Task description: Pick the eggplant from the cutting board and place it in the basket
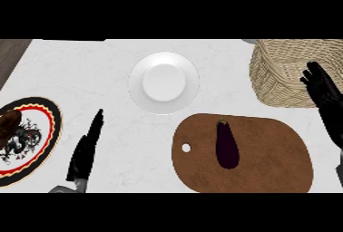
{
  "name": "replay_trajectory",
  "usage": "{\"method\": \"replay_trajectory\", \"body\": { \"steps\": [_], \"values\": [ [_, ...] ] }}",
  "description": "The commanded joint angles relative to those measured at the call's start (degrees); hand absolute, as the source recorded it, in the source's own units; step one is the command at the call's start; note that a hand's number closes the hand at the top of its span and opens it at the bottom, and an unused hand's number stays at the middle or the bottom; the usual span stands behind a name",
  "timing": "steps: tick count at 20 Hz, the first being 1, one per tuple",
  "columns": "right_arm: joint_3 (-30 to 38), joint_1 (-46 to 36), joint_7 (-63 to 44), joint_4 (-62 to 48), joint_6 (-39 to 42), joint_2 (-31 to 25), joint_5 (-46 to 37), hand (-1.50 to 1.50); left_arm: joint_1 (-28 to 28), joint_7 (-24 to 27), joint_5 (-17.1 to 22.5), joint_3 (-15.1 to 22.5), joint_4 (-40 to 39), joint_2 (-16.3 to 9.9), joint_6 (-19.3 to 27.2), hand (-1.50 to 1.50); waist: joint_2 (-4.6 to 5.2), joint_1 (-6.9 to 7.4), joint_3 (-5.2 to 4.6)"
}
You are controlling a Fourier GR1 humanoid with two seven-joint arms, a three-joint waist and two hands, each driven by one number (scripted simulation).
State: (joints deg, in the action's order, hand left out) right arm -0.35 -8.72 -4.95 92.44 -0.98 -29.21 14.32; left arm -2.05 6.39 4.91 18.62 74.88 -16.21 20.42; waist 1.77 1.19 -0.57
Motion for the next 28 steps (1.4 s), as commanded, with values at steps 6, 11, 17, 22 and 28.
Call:
{"method": "replay_trajectory", "body": {
  "steps": [6, 11, 17, 22, 28],
  "values": [
    [-9.8, -15.1, -2.2, -4.1, 8.0, 14.3, 10.7, 1.5, 0.9, -10.7, 6.9, -1.4, -3.6, 0.7, -5.7, 0.0, -0.15, 5.07, 0.72],
    [-28.9, -14.6, -0.1, -2.9, 8.6, 21.9, -2.9, -1.5, 2.0, -14.7, 9.7, -3.4, -2.7, -3.7, -9.8, 0.0, -1.48, 2.99, 0.54],
    [-31.7, -24.8, -13.3, -5.0, 0.9, 17.8, -19.2, -1.5, 4.0, -16.9, 11.2, -4.6, -0.7, -4.9, -10.3, 0.0, -2.2, 0.65, 0.38],
    [-30.9, -35.5, -24.2, -4.1, 8.4, 6.1, -27.3, -1.5, 4.1, -17.6, 13.0, -6.7, -0.8, -6.0, -11.1, 0.0, -2.42, -0.49, 0.3],
    [-26.3, -48.9, -34.5, -2.4, 27.6, -0.9, -18.6, -1.5, 6.1, -17.9, 13.1, -6.9, 1.2, -6.7, -11.2, 0.0, -2.3, -0.57, 0.42]
  ]
}}
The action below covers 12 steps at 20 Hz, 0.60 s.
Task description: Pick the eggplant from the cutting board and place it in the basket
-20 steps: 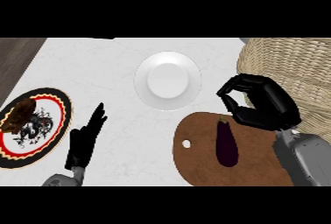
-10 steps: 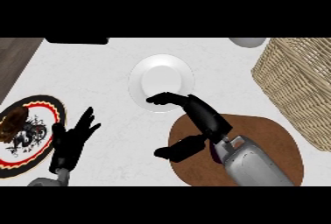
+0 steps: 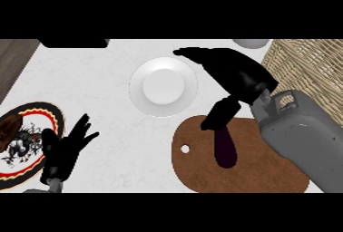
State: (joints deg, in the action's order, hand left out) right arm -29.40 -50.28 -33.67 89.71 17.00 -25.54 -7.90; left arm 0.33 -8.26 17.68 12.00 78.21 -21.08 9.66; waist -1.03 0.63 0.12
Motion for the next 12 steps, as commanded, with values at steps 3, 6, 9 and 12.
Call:
{"method": "replay_trajectory", "body": {
  "steps": [3, 6, 9, 12],
  "values": [
    [4.2, -12.0, -9.1, -1.4, 19.3, -7.0, 9.8, -1.5, 4.7, -1.5, -0.4, 0.2, -2.9, -0.8, -0.1, 0.0, 0.65, -0.23, -0.31],
    [5.0, -14.8, -11.1, -6.7, 29.2, -9.6, 16.8, -1.5, 4.5, -0.8, -1.3, 1.5, -2.7, 1.0, 0.9, 0.0, 0.97, -0.13, -0.35],
    [4.7, -16.6, -13.4, -8.5, 36.0, -11.6, 21.7, -1.5, 4.9, -2.2, -2.7, 2.1, -1.8, -0.1, 1.7, 0.0, 0.81, -0.56, -0.26],
    [5.1, -20.3, -17.3, -9.7, 40.1, -13.3, 26.6, -1.5, 4.1, -4.5, -0.9, 0.2, 0.0, -0.9, 1.2, 0.0, 0.61, -0.72, -0.25]
  ]
}}
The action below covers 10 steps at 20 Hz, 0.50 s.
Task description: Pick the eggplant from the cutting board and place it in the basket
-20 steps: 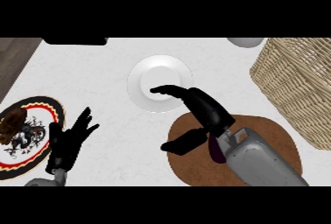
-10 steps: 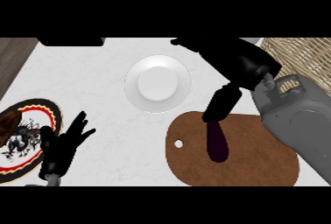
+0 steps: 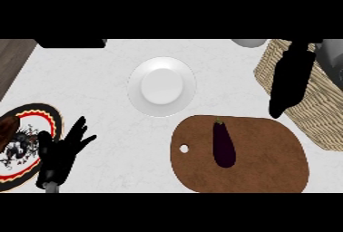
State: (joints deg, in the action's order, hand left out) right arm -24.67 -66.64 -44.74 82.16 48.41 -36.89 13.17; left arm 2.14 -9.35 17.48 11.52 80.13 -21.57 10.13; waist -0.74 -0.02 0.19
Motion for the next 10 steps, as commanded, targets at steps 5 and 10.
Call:
{"method": "replay_trajectory", "body": {
  "steps": [5, 10],
  "values": [
    [-2.2, -1.9, -4.9, -3.5, 7.0, -0.4, 4.5, -1.5, 5.3, -2.9, -1.0, 2.1, 0.1, 0.5, -0.2, 0.0, 0.5, 0.2, -0.23],
    [-1.8, 0.9, -6.9, 0.7, 5.2, -1.7, 8.3, -1.5, 4.0, -6.3, -0.7, -0.2, 1.5, -1.7, 0.1, 0.0, 0.32, -0.49, -0.2]
  ]
}}
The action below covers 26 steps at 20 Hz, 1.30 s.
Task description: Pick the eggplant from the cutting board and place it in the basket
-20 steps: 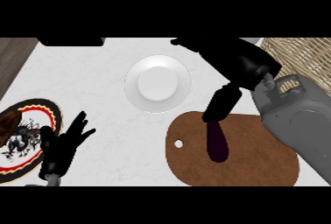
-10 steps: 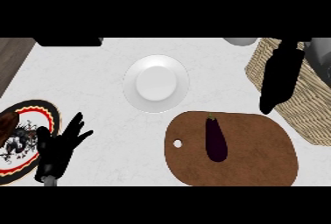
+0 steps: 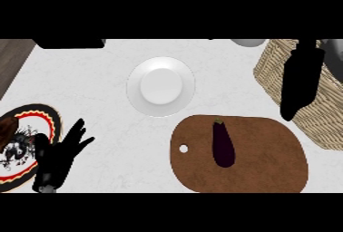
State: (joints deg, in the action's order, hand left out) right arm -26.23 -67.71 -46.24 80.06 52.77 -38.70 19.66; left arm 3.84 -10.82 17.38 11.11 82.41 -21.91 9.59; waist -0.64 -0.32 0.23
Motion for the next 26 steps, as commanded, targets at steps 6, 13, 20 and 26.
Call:
{"method": "replay_trajectory", "body": {
  "steps": [6, 13, 20, 26],
  "values": [
    [-0.1, 8.6, -3.2, 7.0, -4.2, 3.9, -3.7, -1.5, 3.9, -2.6, -1.8, 0.4, -1.4, 0.6, 0.7, 0.0, 0.45, 0.17, -0.23],
    [-2.7, 16.8, -0.5, 9.7, -7.5, 8.2, -14.5, -1.5, 3.1, -0.6, -1.7, -0.6, -4.3, 0.4, -2.2, 0.0, 0.72, 0.48, -0.23],
    [-3.9, 21.7, 1.7, 9.2, -6.1, 10.1, -20.8, -1.5, 4.5, -1.0, -2.5, -0.6, -2.7, 1.3, -1.9, 0.0, 0.63, 0.66, -0.22],
    [-5.7, 26.8, 8.4, 8.2, -9.0, 11.5, -30.5, -1.5, 5.1, 0.1, -4.7, 0.0, -2.0, 2.2, -1.4, 0.0, 0.81, 1.01, -0.21]
  ]
}}
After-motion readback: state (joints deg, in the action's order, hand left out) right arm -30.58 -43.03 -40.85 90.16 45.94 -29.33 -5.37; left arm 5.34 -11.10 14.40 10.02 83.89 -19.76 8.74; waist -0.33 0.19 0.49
